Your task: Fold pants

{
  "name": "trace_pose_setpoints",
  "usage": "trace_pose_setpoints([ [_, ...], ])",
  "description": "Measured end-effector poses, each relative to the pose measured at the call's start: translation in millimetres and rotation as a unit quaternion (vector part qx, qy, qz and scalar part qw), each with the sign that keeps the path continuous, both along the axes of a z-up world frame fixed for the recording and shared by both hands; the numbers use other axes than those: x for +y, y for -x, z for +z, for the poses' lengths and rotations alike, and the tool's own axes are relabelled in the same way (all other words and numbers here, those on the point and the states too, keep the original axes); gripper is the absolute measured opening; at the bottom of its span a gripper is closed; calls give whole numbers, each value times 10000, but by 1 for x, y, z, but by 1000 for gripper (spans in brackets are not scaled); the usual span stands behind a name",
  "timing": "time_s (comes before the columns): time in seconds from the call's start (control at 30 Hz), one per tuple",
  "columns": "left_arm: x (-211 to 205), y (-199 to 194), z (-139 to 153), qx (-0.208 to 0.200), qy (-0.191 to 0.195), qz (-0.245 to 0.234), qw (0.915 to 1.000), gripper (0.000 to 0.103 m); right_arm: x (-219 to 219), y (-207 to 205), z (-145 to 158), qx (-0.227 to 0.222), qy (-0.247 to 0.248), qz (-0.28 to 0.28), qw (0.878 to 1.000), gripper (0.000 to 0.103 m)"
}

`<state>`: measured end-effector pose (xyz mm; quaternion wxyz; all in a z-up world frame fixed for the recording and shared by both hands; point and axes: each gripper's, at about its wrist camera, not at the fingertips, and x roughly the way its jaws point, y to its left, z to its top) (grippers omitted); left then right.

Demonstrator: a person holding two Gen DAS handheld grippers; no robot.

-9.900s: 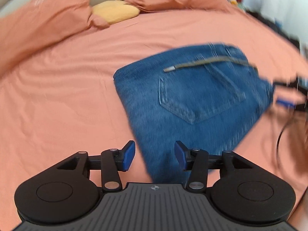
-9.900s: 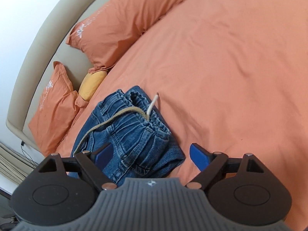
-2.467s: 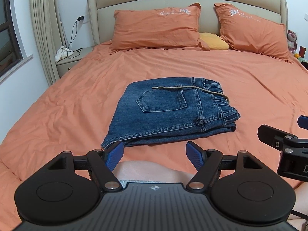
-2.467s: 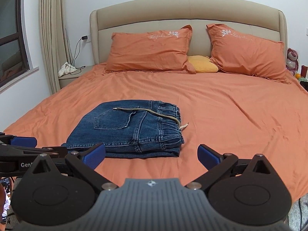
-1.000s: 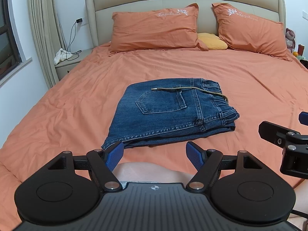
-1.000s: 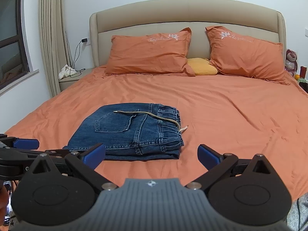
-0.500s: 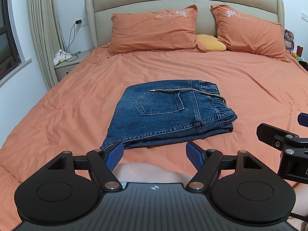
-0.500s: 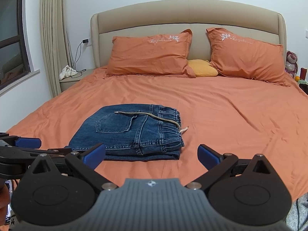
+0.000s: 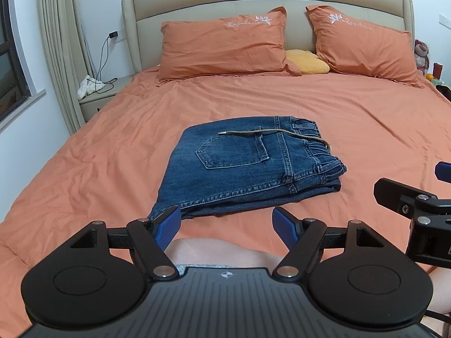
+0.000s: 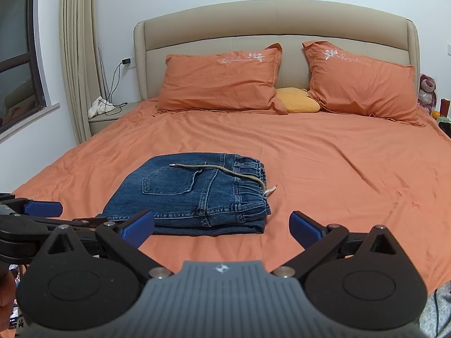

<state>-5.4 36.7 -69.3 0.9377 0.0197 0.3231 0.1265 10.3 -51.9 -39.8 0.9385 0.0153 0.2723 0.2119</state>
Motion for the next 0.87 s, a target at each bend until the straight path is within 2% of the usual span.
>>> trace_pose_setpoints([
  [0.87, 4, 10, 7, -205, 30, -25, 9998, 86, 1, 6, 5, -49, -37, 88, 9999, 97],
])
